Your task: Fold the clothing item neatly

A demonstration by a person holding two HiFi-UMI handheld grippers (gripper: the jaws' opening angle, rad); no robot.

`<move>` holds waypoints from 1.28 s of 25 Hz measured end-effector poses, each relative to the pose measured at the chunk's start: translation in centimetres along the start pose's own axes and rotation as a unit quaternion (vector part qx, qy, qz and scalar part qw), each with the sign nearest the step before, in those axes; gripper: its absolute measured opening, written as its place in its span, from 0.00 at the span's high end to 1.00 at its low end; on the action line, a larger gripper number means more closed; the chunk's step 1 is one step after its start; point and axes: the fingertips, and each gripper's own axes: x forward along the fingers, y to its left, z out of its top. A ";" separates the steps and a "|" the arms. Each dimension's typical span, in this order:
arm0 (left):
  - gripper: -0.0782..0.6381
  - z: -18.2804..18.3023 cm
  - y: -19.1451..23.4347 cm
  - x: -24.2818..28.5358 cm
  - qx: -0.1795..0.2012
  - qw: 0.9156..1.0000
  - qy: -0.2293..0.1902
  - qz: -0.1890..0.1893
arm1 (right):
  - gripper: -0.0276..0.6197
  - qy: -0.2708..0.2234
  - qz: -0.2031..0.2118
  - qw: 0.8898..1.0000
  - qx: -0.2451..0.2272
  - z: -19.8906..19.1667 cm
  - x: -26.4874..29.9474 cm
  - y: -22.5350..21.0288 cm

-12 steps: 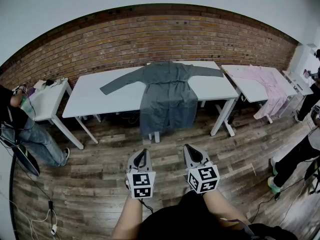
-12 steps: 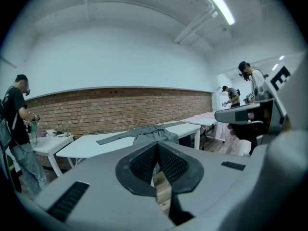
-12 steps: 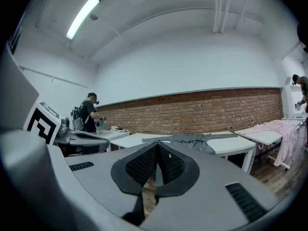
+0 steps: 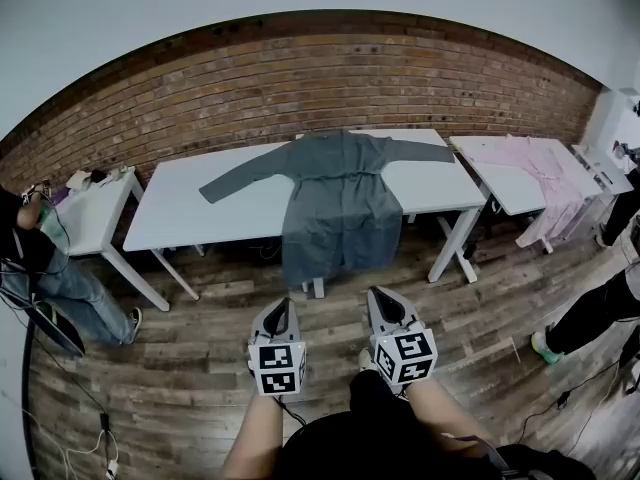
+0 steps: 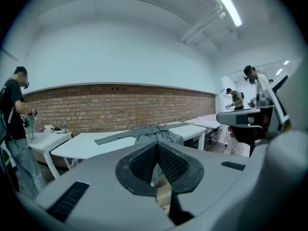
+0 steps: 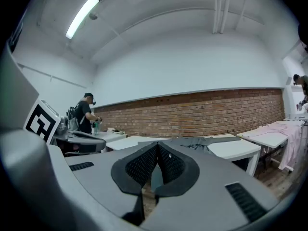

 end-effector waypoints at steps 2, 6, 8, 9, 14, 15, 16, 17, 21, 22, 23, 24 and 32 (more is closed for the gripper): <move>0.89 0.1 0.2 1.7 0.001 1.000 0.004 0.002 | 0.95 -0.002 -0.007 1.000 0.006 0.2 1.6 -1.4; 0.89 0.6 0.9 5.2 -0.001 1.000 0.009 0.004 | 0.95 -0.014 -0.022 1.000 0.007 1.2 5.2 -4.4; 0.89 0.8 1.1 7.0 -0.003 1.000 0.015 0.007 | 0.95 -0.015 -0.021 1.000 0.009 1.4 6.7 -5.5; 0.89 0.9 1.2 8.0 -0.003 1.000 0.018 0.007 | 0.95 -0.013 -0.019 1.000 0.008 1.4 7.4 -6.0; 0.89 1.7 1.1 13.5 0.001 1.000 0.029 0.008 | 0.95 0.000 -0.010 1.000 -0.002 0.7 11.7 -9.0; 0.89 1.9 1.0 14.7 0.002 0.999 0.032 0.008 | 0.95 0.001 -0.007 1.000 0.000 0.7 12.6 -9.8; 0.89 2.2 1.0 15.8 0.003 0.999 0.034 0.010 | 0.95 0.002 -0.004 1.000 0.002 0.8 13.7 -10.5; 0.89 2.4 1.0 17.0 0.003 0.999 0.036 0.012 | 0.95 0.003 -0.001 1.000 0.003 0.9 14.8 -11.2; 0.89 4.2 0.4 22.0 -0.001 0.999 0.044 0.014 | 0.95 0.007 0.009 1.000 0.003 1.8 18.9 -14.6; 0.89 4.6 0.0 23.2 0.001 0.999 0.044 0.013 | 0.95 0.007 0.012 1.000 0.003 2.1 19.9 -15.5; 0.89 5.1 -0.3 24.5 0.004 0.999 0.044 0.013 | 0.95 0.006 0.015 1.000 0.005 2.3 20.9 -16.4; 0.89 5.6 -0.6 25.7 0.007 0.999 0.044 0.013 | 0.95 0.007 0.017 1.000 0.008 2.4 21.9 -17.2; 0.89 8.7 -1.3 33.2 0.001 0.999 0.039 0.026 | 0.95 0.010 0.051 0.998 0.018 3.1 27.7 -21.9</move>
